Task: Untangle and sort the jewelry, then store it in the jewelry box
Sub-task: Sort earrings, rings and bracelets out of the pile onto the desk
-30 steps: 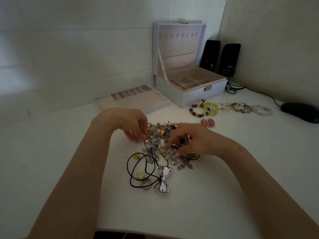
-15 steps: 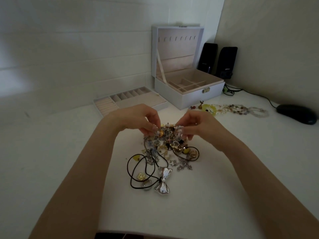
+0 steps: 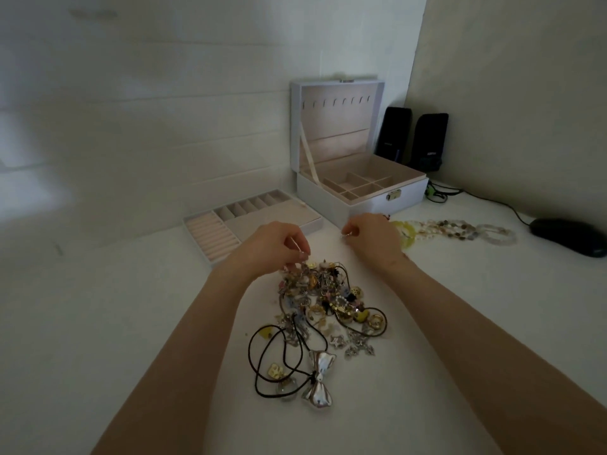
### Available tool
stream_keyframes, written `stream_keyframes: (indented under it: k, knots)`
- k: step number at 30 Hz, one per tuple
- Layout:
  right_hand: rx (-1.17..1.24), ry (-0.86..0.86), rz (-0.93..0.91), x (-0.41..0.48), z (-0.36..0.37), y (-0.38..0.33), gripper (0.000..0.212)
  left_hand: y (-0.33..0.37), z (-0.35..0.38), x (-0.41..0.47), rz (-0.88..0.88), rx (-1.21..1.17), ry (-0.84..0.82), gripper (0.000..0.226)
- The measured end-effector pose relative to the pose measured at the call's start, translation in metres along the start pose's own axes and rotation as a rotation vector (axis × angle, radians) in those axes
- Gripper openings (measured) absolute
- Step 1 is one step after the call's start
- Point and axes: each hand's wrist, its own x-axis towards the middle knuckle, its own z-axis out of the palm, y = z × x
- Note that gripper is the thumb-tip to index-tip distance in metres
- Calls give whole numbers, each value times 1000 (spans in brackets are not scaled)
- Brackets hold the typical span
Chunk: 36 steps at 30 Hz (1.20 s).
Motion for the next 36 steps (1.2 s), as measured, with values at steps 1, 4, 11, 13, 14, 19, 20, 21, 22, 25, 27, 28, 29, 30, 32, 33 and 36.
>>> stream_keyframes:
  k: [1,4,11,13,14,19,20,21,22,25,27,28,29,30,32,33,36]
  knots:
    - [-1,1,-19,0,1,1,21,0,0,0,0,8,7,5]
    - [38,32,-21,-1,-2,0,29,1,2,1,18,12,21,5]
    - [-32,-84,-92,-2,0,-2,21,2,1,0,15,0,9,6]
    - [6,-88,-133,-2,1,-2,27,1,0,0,11,-5,14,7]
    - [24,-89,-147,-3,1,-2,32,0,-1,1,8,-7,20,8]
    - [68,-78,-175,-7,-1,0,39,-4,-4,2,-33,-34,37,11]
    - [74,-82,-176,-8,-1,1,40,-5,-4,2,-39,-34,29,10]
    - [82,-85,-174,-9,-1,1,41,-5,-4,2,-44,-32,17,9]
    - [91,-79,-174,-10,-1,2,42,-4,-3,2,-48,-27,2,8]
    - [130,-34,-185,-15,-4,2,43,-4,-1,2,-53,-24,-42,8]
    - [164,-1,-205,-20,-7,1,38,-5,1,2,-49,-13,-65,10]
    - [182,14,-215,-24,-8,-1,34,-5,2,2,-45,2,-74,10]
    - [192,28,-222,-27,-9,-2,31,-5,3,2,-43,20,-80,11]
    - [194,44,-227,-31,-10,-3,27,-6,4,3,-40,37,-83,11]
    - [192,68,-216,-35,-13,-5,24,-7,4,4,-32,59,-80,11]
    - [197,67,-198,-36,-14,-5,23,-8,5,4,-21,64,-76,12]
    - [181,18,-168,-35,-16,-3,22,-5,10,5,46,122,-17,14]
